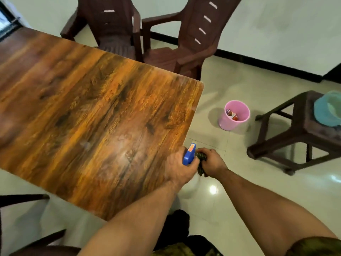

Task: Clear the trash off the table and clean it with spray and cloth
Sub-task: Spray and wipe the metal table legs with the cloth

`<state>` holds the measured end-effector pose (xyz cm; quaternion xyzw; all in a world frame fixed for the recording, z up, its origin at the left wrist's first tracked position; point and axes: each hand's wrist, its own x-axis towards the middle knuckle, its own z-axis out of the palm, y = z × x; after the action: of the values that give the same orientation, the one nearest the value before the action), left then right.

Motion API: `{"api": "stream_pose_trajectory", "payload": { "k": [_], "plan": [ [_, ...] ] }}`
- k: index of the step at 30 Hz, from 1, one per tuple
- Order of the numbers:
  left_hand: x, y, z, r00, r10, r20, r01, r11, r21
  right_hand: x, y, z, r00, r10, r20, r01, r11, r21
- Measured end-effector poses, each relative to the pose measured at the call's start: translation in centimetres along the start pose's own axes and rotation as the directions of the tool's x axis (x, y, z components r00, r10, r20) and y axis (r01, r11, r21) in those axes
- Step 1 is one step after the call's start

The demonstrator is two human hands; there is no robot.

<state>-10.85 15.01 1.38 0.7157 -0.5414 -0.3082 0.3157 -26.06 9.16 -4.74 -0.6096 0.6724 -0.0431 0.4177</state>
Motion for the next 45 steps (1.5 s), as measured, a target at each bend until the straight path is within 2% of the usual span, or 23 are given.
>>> {"api": "stream_pose_trajectory", "payload": {
  "k": [5, 7, 10, 15, 19, 22, 26, 29, 31, 34, 40, 41, 43, 45],
  "plan": [
    [1.3, 1.0, 5.5, 0.986, -0.071, 0.151, 0.075, 0.997, -0.017, 4.6, 2.8, -4.5, 0.996, -0.057, 0.073, 0.062, 0.995, -0.073],
    [0.8, 1.0, 6.4, 0.977, -0.156, 0.148, 0.163, 0.986, -0.041, 5.7, 3.2, -5.4, 0.985, -0.122, 0.119, 0.138, 0.979, -0.147],
    [0.6, -0.1, 8.0, 0.941, -0.324, 0.097, 0.329, 0.943, -0.041, 7.3, 3.3, -5.4, 0.950, -0.154, 0.272, 0.217, 0.952, -0.218],
    [0.8, -2.2, 11.3, 0.853, -0.520, 0.047, 0.522, 0.851, -0.049, 11.6, 2.6, -3.7, 0.828, -0.239, 0.508, 0.449, 0.826, -0.342],
    [0.0, -4.6, 14.3, 0.707, -0.706, -0.050, 0.692, 0.704, -0.158, 14.5, 2.2, -1.1, 0.682, -0.246, 0.689, 0.619, 0.696, -0.364],
    [-1.2, -6.6, 16.6, 0.530, -0.842, -0.102, 0.798, 0.536, -0.275, 16.0, 2.6, 1.8, 0.561, -0.229, 0.795, 0.743, 0.562, -0.363],
    [-2.8, -10.9, 20.0, 0.331, -0.927, -0.176, 0.822, 0.375, -0.429, 18.1, 4.8, 7.2, 0.408, -0.264, 0.874, 0.887, 0.341, -0.311],
    [-3.7, -15.9, 22.5, 0.225, -0.952, -0.208, 0.794, 0.303, -0.527, 19.7, 6.1, 11.9, 0.317, -0.239, 0.918, 0.945, 0.167, -0.283],
    [-4.4, -19.8, 24.1, 0.207, -0.951, -0.228, 0.786, 0.301, -0.540, 20.7, 7.1, 15.1, 0.281, -0.251, 0.926, 0.959, 0.097, -0.265],
    [-4.8, -25.6, 25.9, 0.237, -0.928, -0.288, 0.797, 0.355, -0.488, 22.6, 8.9, 19.8, 0.210, -0.310, 0.927, 0.976, 0.017, -0.216],
    [-4.4, -37.6, 28.5, 0.272, -0.862, -0.428, 0.793, 0.453, -0.407, 26.9, 13.2, 29.9, 0.235, -0.379, 0.895, 0.971, 0.048, -0.234],
    [-4.1, -39.6, 28.9, 0.301, -0.841, -0.449, 0.772, 0.492, -0.403, 27.9, 13.5, 31.4, 0.240, -0.369, 0.898, 0.971, 0.074, -0.230],
    [-4.0, -43.0, 29.7, 0.335, -0.816, -0.471, 0.729, 0.541, -0.419, 29.1, 13.9, 33.5, 0.301, -0.282, 0.911, 0.946, 0.205, -0.249],
    [-3.7, -45.4, 29.7, 0.363, -0.801, -0.476, 0.718, 0.566, -0.405, 30.2, 14.0, 34.4, 0.383, -0.160, 0.910, 0.828, 0.497, -0.261]
  ]
}}
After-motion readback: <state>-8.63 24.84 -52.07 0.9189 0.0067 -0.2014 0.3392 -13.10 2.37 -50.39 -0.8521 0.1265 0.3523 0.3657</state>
